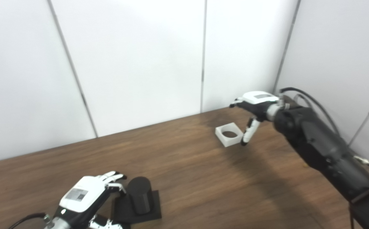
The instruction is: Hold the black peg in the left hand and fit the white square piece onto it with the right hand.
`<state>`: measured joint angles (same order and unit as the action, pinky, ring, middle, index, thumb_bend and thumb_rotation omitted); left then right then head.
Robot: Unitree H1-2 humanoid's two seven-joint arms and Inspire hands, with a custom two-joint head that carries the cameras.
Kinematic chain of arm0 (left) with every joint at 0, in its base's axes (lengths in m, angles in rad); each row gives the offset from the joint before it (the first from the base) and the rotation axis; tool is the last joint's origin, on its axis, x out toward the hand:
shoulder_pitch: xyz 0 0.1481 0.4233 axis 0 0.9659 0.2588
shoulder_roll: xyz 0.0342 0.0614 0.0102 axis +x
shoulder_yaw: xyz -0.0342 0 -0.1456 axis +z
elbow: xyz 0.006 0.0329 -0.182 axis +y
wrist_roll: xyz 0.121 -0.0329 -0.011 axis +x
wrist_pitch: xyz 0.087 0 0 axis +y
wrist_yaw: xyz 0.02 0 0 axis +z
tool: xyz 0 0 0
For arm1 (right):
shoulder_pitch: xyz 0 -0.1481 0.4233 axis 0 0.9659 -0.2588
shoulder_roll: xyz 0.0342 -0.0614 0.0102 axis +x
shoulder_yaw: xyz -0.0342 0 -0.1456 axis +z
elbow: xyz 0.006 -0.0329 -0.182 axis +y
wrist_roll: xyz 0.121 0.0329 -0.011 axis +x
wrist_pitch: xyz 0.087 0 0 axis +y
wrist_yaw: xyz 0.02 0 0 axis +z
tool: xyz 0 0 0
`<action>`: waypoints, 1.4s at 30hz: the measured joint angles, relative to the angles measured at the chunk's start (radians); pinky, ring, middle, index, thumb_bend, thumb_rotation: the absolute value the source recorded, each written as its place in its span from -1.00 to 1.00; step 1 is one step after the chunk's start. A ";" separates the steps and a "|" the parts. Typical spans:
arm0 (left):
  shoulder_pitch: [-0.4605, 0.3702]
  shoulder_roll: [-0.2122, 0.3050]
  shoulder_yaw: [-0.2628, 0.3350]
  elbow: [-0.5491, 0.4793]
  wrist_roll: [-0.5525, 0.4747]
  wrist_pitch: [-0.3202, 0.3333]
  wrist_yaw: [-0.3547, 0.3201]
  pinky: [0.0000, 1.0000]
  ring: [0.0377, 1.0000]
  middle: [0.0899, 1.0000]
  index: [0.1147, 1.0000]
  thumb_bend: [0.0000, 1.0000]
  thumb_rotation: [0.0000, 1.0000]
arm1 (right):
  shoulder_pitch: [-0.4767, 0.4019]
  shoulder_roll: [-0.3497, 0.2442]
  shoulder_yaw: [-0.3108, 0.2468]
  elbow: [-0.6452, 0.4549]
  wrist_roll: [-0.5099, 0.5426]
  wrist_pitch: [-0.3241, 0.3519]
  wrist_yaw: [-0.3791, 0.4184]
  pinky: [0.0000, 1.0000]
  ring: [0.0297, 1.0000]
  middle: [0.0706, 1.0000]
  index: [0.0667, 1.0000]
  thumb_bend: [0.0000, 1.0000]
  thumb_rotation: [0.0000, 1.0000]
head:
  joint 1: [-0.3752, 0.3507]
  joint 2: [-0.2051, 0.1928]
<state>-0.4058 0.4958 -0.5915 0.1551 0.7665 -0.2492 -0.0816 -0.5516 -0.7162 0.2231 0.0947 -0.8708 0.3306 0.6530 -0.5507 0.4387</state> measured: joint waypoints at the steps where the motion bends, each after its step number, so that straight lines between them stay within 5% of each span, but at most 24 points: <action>1: 0.001 0.000 0.000 0.000 0.000 -0.001 0.002 0.67 0.83 0.75 -0.16 0.05 -0.85 | -0.008 0.003 0.009 0.018 -0.004 0.000 0.000 0.80 0.94 0.97 0.82 0.99 -0.54 | 0.000 0.000; 12: 0.003 0.000 0.006 0.010 -0.002 -0.009 0.003 0.72 0.85 0.78 -0.15 0.05 -0.85 | -0.065 0.047 0.092 0.197 -0.022 0.008 -0.033 0.82 0.89 0.92 0.82 0.97 -0.56 | 0.003 0.002; 31: 0.010 0.001 0.013 0.009 -0.002 -0.019 0.003 0.66 0.83 0.76 -0.15 0.05 -0.85 | -0.084 0.082 0.134 0.271 -0.018 0.004 -0.137 0.80 0.84 0.87 0.76 0.81 -0.67 | 0.023 0.018; 42: 0.034 0.002 0.028 -0.011 -0.002 -0.018 0.001 0.61 0.78 0.72 -0.16 0.05 -0.86 | -0.104 0.089 0.155 0.323 -0.009 -0.058 -0.193 0.69 0.76 0.78 0.33 0.57 -0.78 | 0.034 0.034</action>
<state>-0.3719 0.4978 -0.5633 0.1438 0.7643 -0.2670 -0.0808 -0.6560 -0.6271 0.3784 0.4173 -0.8794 0.2727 0.4602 -0.5170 0.4725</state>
